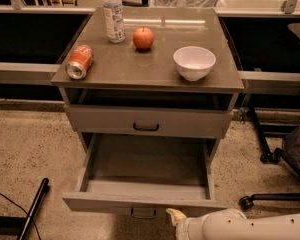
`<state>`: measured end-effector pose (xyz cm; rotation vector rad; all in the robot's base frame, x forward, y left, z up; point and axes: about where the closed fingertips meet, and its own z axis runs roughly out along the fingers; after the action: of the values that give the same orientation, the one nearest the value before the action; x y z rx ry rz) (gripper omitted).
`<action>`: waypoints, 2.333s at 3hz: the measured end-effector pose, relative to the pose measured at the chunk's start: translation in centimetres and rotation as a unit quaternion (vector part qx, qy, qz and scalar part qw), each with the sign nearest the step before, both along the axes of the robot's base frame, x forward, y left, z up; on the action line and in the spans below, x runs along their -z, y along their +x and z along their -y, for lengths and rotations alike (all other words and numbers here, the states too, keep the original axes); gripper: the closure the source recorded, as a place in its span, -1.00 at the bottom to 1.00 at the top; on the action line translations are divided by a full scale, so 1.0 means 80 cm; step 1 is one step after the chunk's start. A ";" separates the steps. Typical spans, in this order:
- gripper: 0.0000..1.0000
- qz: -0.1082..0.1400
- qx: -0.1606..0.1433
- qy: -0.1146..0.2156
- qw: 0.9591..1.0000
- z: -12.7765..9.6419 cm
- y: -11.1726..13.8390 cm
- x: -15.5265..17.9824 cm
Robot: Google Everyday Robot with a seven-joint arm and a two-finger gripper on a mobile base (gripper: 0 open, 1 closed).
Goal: Close middle drawer
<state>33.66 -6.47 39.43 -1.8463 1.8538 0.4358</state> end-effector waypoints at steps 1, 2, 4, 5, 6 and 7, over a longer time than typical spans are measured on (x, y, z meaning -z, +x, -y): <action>-1.00 0.000 0.000 0.000 1.000 0.000 0.000 0.000; -1.00 -0.006 -0.010 -0.002 1.000 -0.004 -0.010 -0.003; -0.19 0.026 -0.030 -0.002 0.999 -0.011 0.027 -0.010; 0.28 0.039 -0.024 -0.005 0.999 -0.004 0.054 -0.004; 0.70 0.047 -0.017 -0.006 0.999 0.001 0.077 0.001; 0.72 0.056 0.003 -0.009 0.998 0.012 0.092 0.002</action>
Offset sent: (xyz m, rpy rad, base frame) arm -0.0157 0.0048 0.0070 -0.0098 0.0224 0.0423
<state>41.01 -7.44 39.31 -1.8379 1.7937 0.3092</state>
